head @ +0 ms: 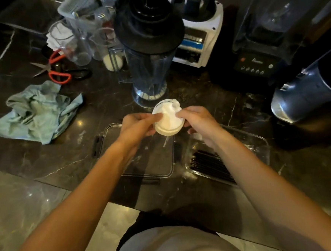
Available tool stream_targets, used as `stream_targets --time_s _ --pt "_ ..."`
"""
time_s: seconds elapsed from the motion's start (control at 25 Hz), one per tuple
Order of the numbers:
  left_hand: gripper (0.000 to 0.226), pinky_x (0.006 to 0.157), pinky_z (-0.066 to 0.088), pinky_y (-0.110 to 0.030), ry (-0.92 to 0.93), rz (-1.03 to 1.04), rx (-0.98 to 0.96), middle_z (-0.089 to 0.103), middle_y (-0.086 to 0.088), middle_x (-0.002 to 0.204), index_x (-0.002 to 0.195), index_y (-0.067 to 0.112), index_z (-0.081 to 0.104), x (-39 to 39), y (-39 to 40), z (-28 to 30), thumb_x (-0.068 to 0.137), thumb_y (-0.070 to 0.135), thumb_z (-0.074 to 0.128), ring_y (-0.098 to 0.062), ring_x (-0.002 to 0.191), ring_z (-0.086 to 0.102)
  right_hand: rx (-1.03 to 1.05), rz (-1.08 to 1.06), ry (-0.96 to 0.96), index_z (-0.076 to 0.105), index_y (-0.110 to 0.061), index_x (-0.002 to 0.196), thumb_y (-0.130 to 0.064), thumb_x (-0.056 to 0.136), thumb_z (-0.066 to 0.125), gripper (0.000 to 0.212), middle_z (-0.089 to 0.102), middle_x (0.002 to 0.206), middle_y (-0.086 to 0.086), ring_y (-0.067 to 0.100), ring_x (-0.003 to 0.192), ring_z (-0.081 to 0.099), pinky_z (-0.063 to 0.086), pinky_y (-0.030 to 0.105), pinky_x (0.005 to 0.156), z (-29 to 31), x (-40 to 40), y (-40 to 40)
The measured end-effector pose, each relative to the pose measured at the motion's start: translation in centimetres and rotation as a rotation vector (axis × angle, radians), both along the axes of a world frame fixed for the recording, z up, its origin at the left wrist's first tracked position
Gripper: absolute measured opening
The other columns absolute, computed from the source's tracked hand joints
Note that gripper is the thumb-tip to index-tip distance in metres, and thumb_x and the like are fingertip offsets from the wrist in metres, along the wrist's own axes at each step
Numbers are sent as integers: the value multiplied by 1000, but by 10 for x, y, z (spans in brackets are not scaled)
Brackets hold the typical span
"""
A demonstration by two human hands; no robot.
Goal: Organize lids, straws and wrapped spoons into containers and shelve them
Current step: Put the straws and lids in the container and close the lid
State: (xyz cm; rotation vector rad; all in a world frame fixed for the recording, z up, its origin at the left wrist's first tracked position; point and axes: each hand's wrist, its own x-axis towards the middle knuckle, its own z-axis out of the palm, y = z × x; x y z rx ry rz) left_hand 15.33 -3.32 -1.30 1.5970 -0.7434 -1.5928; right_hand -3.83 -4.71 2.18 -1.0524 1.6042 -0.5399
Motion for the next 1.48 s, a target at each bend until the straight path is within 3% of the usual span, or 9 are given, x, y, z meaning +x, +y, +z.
stream_targets --time_s 0.12,0.24,0.4,0.52,0.72,1.0,1.16,1.36,1.48 --pt "29 76 63 -27 -15 -88 -69 80 -13 99 103 4 77 -43 -8 15 85 26 83 -23 91 76 -46 -94 -50 76 -15 106 -33 94 69 23 73 96 5 17 86 63 48 31 67 10 -46 6" --pt "27 92 62 -41 0 -145 -63 78 -19 105 104 3 76 -86 -4 21 88 24 81 -31 104 75 -26 -240 -57 72 -16 110 -34 91 73 26 72 108 6 20 92 66 51 30 67 10 -87 21" --pt "8 96 60 -38 -4 -247 -25 78 -13 103 98 15 75 -132 19 14 92 20 75 -23 104 74 -8 -400 -107 67 -12 100 -26 93 74 17 71 101 7 23 89 65 52 37 74 -4 -128 58" --pt "23 96 59 -36 -82 -297 24 78 -6 105 112 11 75 -151 36 -1 92 20 73 -21 105 73 -2 -360 -43 69 -10 105 -30 93 74 24 74 98 5 20 88 67 53 36 75 -23 -142 80" --pt "28 72 47 -22 -63 -263 151 73 2 107 121 13 70 -165 47 -3 94 20 69 -4 93 62 23 -277 39 65 -18 110 -32 98 68 19 73 99 3 15 85 66 54 31 72 -46 -143 80" --pt "45 84 46 -29 -57 -130 240 70 -7 126 135 13 62 -182 59 -11 92 20 68 -20 114 62 -41 -147 51 70 -15 113 -21 99 64 16 74 104 2 18 94 70 56 37 78 -69 -135 63" --pt "51 77 47 -27 -20 -78 270 68 -8 127 138 11 56 -184 59 -16 90 22 69 -21 117 61 -75 -100 68 69 -11 123 -16 97 65 27 73 112 1 19 99 70 57 39 86 -72 -128 50" --pt "56 81 48 -29 42 -70 300 65 -8 132 143 15 51 -183 61 -15 90 23 68 -25 123 60 -101 -84 78 65 -12 119 -4 92 66 28 68 102 -4 18 96 66 55 36 85 -77 -124 43" --pt "58 89 47 -33 68 -93 328 60 -9 137 146 14 46 -180 59 -13 92 22 67 -25 125 55 -126 -64 158 64 -8 125 -6 92 70 33 69 115 4 19 105 65 54 36 97 -87 -126 48"
